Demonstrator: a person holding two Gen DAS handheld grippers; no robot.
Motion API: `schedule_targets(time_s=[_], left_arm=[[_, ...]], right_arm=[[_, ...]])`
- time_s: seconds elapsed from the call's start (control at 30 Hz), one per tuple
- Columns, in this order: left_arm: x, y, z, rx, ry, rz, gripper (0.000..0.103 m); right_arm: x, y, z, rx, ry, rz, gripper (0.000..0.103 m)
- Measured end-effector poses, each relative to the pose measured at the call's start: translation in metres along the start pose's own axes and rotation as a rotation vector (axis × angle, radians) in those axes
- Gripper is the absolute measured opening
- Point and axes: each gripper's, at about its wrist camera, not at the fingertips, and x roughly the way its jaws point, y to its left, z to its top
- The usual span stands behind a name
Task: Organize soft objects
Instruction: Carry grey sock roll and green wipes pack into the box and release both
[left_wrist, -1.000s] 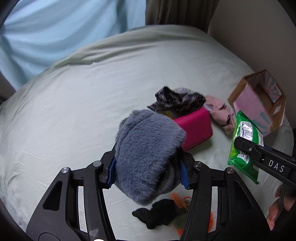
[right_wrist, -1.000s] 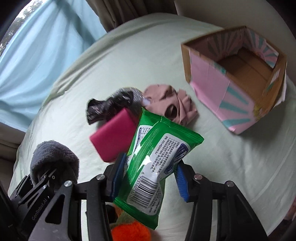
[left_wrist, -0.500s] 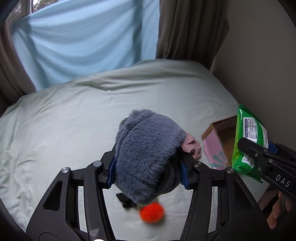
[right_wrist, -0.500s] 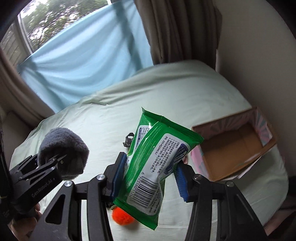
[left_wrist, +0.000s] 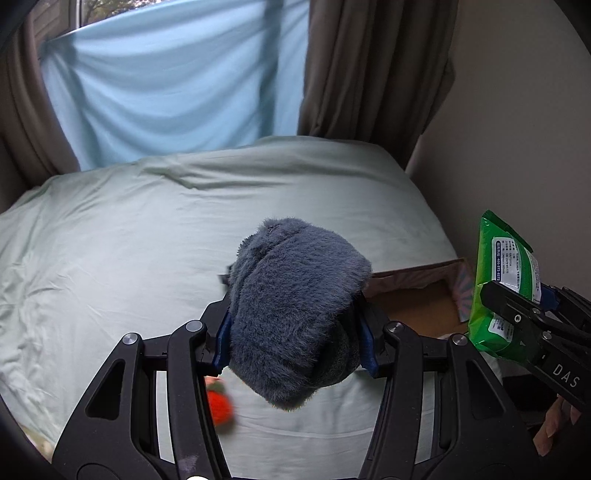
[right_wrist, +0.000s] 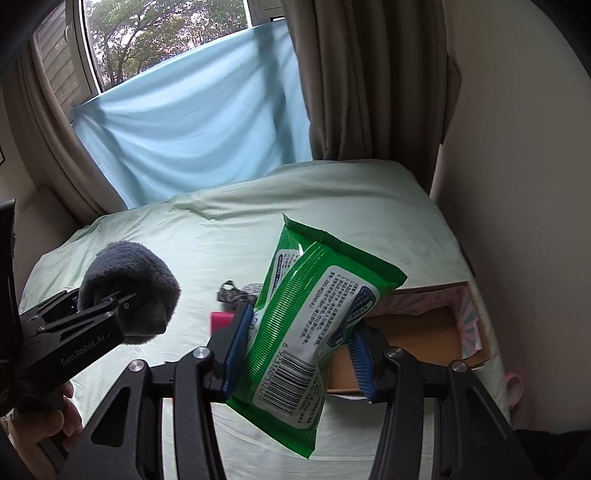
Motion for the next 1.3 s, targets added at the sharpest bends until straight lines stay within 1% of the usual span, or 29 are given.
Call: schedule_targets(time_s=[0.1, 0.17, 0.23, 0.43, 0.53, 0.7, 0.83, 0.9, 0.93, 1.03, 1.07, 1.1, 1.13, 1.17, 1.2, 1.23, 1.3], left_arm=[[0.019, -0.038, 0.0, 0.024, 0.016, -0.02, 0.049], [0.034, -0.061, -0.001, 0.032, 0.039, -0.036, 0.049], [0.054, -0.08, -0.002, 0.03, 0.073, -0.053, 0.049], [0.115, -0.132, -0.013, 0.049, 0.181, -0.06, 0.049], [0.152, -0.152, -0.02, 0.043, 0.243, -0.062, 0.049], [0.225, -0.171, -0.04, 0.03, 0.377, -0.039, 0.049], [0.27, -0.178, -0.055, 0.033, 0.464, -0.009, 0.049], [0.293, -0.182, -0.061, 0.049, 0.508, 0.005, 0.049], [0.298, -0.182, -0.063, 0.055, 0.522, 0.01, 0.049], [0.315, -0.184, -0.069, 0.06, 0.554, 0.044, 0.057], [0.318, -0.184, -0.07, 0.055, 0.56, 0.046, 0.065], [0.319, -0.184, -0.07, 0.054, 0.56, 0.045, 0.081], [0.32, -0.186, -0.069, 0.075, 0.558, 0.082, 0.086], [0.32, -0.189, -0.068, 0.097, 0.557, 0.1, 0.1], [0.32, -0.19, -0.068, 0.113, 0.551, 0.091, 0.103], [0.32, -0.191, -0.068, 0.117, 0.547, 0.08, 0.103], [0.321, -0.192, -0.07, 0.119, 0.555, 0.079, 0.103]], right_arm=[[0.003, -0.037, 0.0, -0.001, 0.013, -0.016, 0.046], [0.01, -0.066, 0.0, 0.013, 0.042, -0.015, 0.046], [0.021, -0.09, -0.001, 0.004, 0.069, -0.032, 0.046], [0.067, -0.146, 0.001, -0.031, 0.175, -0.054, 0.046], [0.097, -0.168, 0.002, -0.022, 0.238, -0.03, 0.046], [0.161, -0.194, -0.007, -0.021, 0.383, 0.003, 0.046], [0.207, -0.207, -0.018, -0.003, 0.477, 0.039, 0.046], [0.231, -0.215, -0.023, 0.016, 0.535, 0.035, 0.046], [0.243, -0.217, -0.028, 0.022, 0.566, 0.03, 0.046], [0.269, -0.225, -0.035, 0.046, 0.614, 0.032, 0.046], [0.274, -0.227, -0.036, 0.053, 0.619, 0.034, 0.046], [0.278, -0.229, -0.037, 0.062, 0.624, 0.037, 0.048], [0.283, -0.231, -0.038, 0.069, 0.631, 0.04, 0.052], [0.286, -0.229, -0.038, 0.07, 0.634, 0.038, 0.061], [0.289, -0.231, -0.037, 0.066, 0.629, 0.023, 0.093], [0.29, -0.234, -0.037, 0.064, 0.623, 0.018, 0.103], [0.29, -0.239, -0.036, 0.078, 0.599, 0.026, 0.103]])
